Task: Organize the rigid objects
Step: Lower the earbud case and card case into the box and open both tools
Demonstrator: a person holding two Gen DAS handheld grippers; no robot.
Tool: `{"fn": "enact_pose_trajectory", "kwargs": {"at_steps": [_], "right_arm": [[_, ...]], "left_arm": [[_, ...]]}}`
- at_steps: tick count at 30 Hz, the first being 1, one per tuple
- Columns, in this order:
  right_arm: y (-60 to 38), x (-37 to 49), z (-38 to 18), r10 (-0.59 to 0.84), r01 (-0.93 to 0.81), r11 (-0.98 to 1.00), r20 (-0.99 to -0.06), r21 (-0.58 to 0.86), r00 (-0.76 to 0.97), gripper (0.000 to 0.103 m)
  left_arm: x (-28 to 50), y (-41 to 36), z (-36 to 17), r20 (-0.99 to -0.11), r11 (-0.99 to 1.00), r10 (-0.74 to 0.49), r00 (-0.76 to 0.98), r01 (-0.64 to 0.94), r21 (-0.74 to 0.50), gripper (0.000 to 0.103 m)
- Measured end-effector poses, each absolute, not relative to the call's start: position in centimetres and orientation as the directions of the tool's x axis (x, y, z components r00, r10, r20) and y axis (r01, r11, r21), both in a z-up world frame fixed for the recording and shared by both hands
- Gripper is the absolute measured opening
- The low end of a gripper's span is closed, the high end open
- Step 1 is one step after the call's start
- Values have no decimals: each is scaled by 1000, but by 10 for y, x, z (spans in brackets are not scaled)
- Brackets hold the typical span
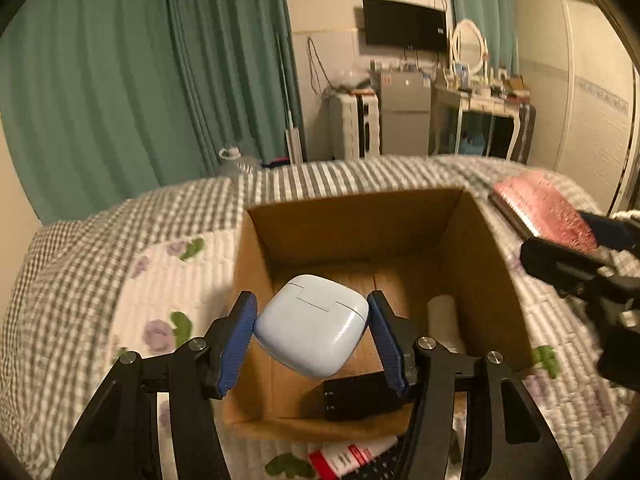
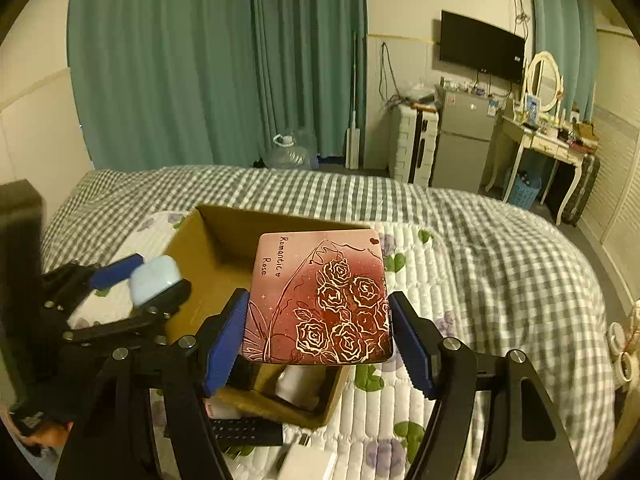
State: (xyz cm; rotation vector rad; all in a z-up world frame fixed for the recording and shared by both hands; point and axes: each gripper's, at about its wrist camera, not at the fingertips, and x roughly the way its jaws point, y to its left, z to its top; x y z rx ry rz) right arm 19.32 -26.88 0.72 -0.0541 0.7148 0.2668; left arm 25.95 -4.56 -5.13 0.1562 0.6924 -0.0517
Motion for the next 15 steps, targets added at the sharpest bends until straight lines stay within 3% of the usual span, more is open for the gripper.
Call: {"fn": "enact_pose_trajectory", "kwargs": {"at_steps": [9, 12, 15], "right_arm": [[-278, 211, -20, 245, -267, 961, -670, 72, 700, 69], [-280, 212, -22, 243, -264, 962, -671, 73, 700, 69], [-278, 212, -20, 235, -259, 964, -674, 68, 700, 69]], "left_arm": [[276, -56, -83, -673, 981, 13, 739, 120, 150, 60], [270, -55, -72, -649, 981, 22, 760, 110, 162, 72], [268, -48, -60, -642, 983, 27, 766, 94, 154, 73]]}}
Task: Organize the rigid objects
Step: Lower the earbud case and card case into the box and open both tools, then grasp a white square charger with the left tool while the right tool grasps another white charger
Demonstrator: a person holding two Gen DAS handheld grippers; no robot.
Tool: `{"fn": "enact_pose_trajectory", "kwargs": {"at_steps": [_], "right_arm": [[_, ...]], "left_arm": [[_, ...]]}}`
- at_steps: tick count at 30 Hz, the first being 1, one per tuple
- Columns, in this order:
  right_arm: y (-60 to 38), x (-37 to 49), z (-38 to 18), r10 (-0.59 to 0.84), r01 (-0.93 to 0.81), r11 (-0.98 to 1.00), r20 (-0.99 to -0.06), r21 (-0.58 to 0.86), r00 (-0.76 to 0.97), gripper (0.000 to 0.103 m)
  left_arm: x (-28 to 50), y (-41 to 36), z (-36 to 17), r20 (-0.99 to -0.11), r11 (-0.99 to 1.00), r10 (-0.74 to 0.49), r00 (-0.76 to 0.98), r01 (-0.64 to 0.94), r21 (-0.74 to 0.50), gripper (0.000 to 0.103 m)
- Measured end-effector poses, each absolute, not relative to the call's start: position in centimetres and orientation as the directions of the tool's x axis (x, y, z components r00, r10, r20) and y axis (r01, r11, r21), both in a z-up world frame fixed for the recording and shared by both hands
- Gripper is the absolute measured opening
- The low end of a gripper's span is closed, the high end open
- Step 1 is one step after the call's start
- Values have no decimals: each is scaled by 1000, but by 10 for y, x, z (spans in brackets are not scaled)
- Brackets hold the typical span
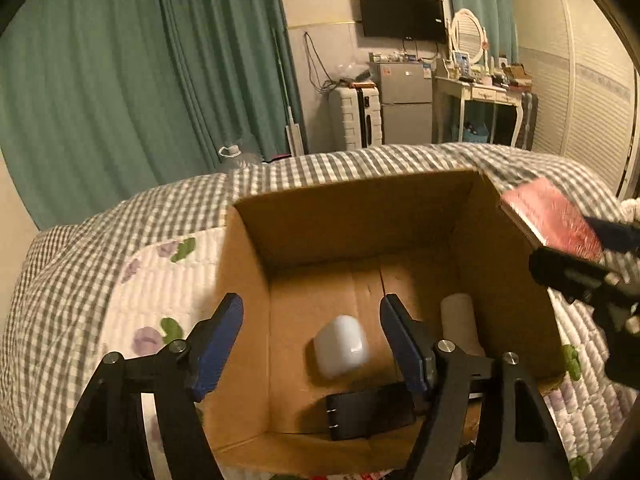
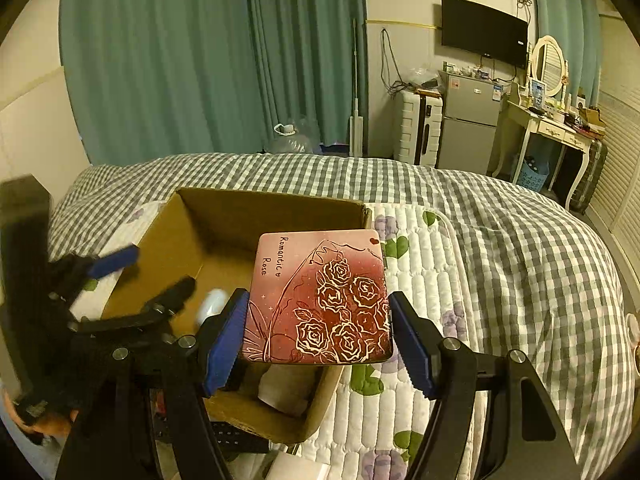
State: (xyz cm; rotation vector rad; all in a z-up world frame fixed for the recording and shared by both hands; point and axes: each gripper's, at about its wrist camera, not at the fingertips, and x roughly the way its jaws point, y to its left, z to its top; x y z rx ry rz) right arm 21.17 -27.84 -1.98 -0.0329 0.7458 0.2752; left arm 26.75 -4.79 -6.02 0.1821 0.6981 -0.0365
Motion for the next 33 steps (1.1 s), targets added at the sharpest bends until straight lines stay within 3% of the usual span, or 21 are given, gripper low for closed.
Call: {"fn": "enact_pose_trajectory", "kwargs": {"at_steps": [9, 18, 22, 27, 33], "right_arm": [[-252, 222, -24, 238, -278, 959, -704, 60, 669, 69], [-208, 271, -66, 173, -263, 965, -776, 10, 606, 70], [-203, 266, -66, 183, -273, 962, -762, 8, 621, 79], [-213, 238, -43, 186, -267, 964, -744, 10, 642, 79], [-241, 183, -8, 155, -247, 969, -727, -20, 669, 90]], "left_arm": [[247, -3, -22, -611, 995, 22, 791, 43, 92, 73], [242, 41, -22, -597, 996, 59, 800, -8, 88, 73], [236, 49, -27, -600, 995, 69, 797, -16, 94, 73], [219, 51, -29, -610, 996, 74, 789, -33, 77, 81], [176, 40, -33, -621, 996, 82, 779, -51, 67, 99]]}}
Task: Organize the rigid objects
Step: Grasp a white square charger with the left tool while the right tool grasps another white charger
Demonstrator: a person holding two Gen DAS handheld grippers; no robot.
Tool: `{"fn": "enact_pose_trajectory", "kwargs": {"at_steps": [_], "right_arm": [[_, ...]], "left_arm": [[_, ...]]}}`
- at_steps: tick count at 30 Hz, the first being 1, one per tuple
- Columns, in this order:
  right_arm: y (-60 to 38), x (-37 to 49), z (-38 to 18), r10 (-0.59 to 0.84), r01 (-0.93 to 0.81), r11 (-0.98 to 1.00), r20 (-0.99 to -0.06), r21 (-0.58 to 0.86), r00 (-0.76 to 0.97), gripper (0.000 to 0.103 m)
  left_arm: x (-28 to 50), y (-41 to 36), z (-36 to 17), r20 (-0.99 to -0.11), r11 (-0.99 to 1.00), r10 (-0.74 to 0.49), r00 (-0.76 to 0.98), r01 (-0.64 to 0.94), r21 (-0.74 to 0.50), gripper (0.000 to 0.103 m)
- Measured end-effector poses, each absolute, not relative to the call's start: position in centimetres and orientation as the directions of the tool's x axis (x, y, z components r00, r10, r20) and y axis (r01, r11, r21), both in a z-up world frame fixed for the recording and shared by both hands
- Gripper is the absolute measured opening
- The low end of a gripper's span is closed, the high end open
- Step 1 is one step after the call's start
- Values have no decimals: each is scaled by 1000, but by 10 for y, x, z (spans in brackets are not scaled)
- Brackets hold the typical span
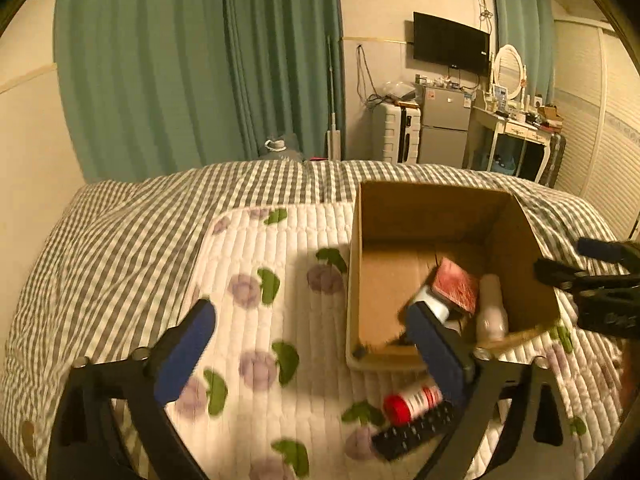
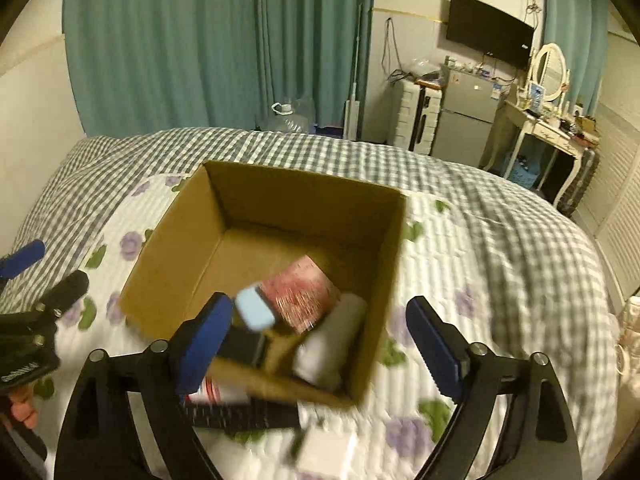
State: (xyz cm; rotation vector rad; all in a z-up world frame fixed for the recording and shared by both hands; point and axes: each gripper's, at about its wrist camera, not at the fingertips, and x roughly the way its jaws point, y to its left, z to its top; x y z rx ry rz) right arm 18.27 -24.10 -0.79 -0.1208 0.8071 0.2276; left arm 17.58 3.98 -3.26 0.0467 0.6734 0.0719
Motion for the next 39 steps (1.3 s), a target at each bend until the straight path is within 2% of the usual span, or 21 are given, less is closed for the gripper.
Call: {"fn": "enact_pose_trajectory", "kwargs": {"at_steps": [7, 15, 20, 24, 29, 30, 32, 33, 35, 39], "right_arm": [[-273, 124, -15, 113, -237, 969, -744, -63, 659, 91], [-296, 108, -67, 77, -233, 969, -790, -85, 609, 91], [-312, 113, -106, 119, -210, 978, -833, 3, 541, 91], [-318, 115, -111, 148, -198, 979, -836, 48, 529, 91], [-319, 115, -114, 134, -177, 983, -837, 45, 530, 91], [-318, 116, -114, 135, -175, 983, -837, 47, 530, 91], [-318, 116, -114, 139, -174, 983, -837, 53, 529, 91], [-319, 116, -114, 139, -173, 983, -837, 54, 529, 91], [-319, 116, -115, 133, -171, 984, -839, 48, 528, 91], [-317, 117, -117, 126, -172, 984, -843, 41, 522, 91]], "left_arm": [[139, 17, -55, -662, 998, 60, 747, -57, 26, 99], [123, -15, -98, -717, 998, 52, 695, -61, 14, 99], [119, -41, -129, -768, 999, 44, 639, -33, 30, 99], [115, -60, -143, -790, 1000, -5, 614, 4, -3, 99], [117, -80, -158, -809, 999, 13, 588, 29, 37, 98], [118, -83, -163, -815, 999, -1, 580, 36, 24, 95], [118, -87, -171, -829, 998, -30, 559, 62, 6, 71], [118, -91, -175, -837, 997, -33, 546, 79, 13, 65], [117, -94, -179, -840, 994, -36, 542, 103, 24, 41], [113, -82, -169, -827, 996, -82, 556, 83, -43, 40]]}}
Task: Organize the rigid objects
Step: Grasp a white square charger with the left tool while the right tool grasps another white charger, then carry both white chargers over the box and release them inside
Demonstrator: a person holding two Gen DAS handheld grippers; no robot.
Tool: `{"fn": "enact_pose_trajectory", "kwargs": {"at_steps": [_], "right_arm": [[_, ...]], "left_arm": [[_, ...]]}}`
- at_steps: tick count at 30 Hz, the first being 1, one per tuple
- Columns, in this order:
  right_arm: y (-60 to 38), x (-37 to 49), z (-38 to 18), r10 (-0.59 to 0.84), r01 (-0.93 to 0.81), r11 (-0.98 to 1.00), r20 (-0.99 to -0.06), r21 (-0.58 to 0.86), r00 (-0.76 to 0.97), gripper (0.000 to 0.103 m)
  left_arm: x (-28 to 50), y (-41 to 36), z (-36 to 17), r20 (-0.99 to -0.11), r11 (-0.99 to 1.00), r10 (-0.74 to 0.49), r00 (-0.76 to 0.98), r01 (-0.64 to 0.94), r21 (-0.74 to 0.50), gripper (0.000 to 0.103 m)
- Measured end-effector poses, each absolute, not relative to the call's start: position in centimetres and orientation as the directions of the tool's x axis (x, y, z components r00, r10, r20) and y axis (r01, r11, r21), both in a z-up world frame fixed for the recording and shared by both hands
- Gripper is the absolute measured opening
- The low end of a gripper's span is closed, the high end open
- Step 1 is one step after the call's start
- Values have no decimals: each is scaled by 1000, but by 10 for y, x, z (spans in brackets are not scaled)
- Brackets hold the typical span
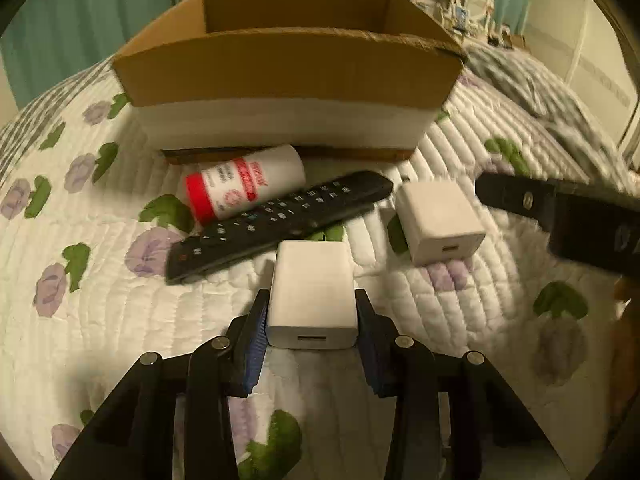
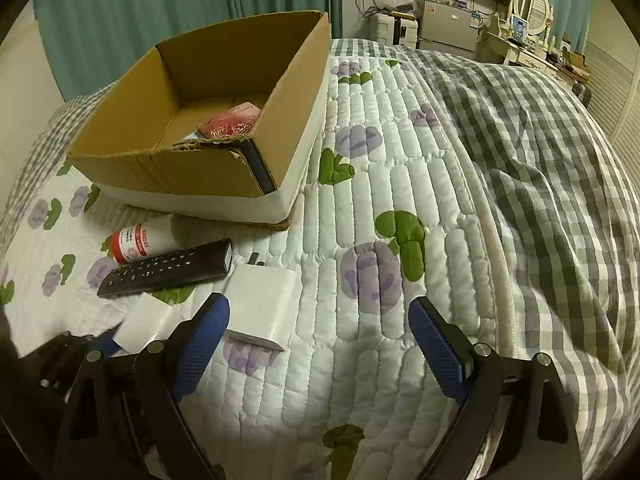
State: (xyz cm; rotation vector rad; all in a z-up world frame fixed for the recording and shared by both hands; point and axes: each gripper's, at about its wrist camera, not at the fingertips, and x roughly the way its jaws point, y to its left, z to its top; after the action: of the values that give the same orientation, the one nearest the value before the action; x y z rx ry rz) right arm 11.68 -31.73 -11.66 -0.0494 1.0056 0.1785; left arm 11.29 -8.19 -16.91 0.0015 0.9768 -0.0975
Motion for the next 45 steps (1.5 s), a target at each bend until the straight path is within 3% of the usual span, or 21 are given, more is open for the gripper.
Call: {"fn": "enact_pose_trajectory", "kwargs": {"at_steps": [10, 15, 20, 22, 25, 35, 45], "right_arm": [[-288, 119, -122, 111, -268, 963, -863, -29, 492, 91], [-269, 137, -138, 81, -290, 955, -894, -56, 441, 91], [-257, 147, -156, 71, -302, 952, -914, -58, 399, 80], [-254, 149, -158, 88, -313, 949, -916, -43, 391, 68], [-250, 151, -160, 89, -318, 947, -918, -42, 387, 62], [-255, 138, -152, 119, -340, 940, -910, -25, 398, 55], [-259, 105, -97, 135, -352, 934, -846, -66, 516, 52]], "left_arm": [[112, -48, -113, -754, 998, -58, 654, 17, -61, 40], [126, -35, -111, -750, 999, -15, 661, -23, -40, 40], [128, -21, -124, -770, 997, -11, 638, -48, -54, 40], [128, -16, -128, -777, 997, -23, 629, -47, -68, 40], [127, -14, -130, -781, 996, -36, 623, -39, -77, 40], [113, -20, -117, -771, 998, -62, 634, 18, -66, 40], [105, -17, -80, -730, 998, -65, 680, 41, -51, 40]]}}
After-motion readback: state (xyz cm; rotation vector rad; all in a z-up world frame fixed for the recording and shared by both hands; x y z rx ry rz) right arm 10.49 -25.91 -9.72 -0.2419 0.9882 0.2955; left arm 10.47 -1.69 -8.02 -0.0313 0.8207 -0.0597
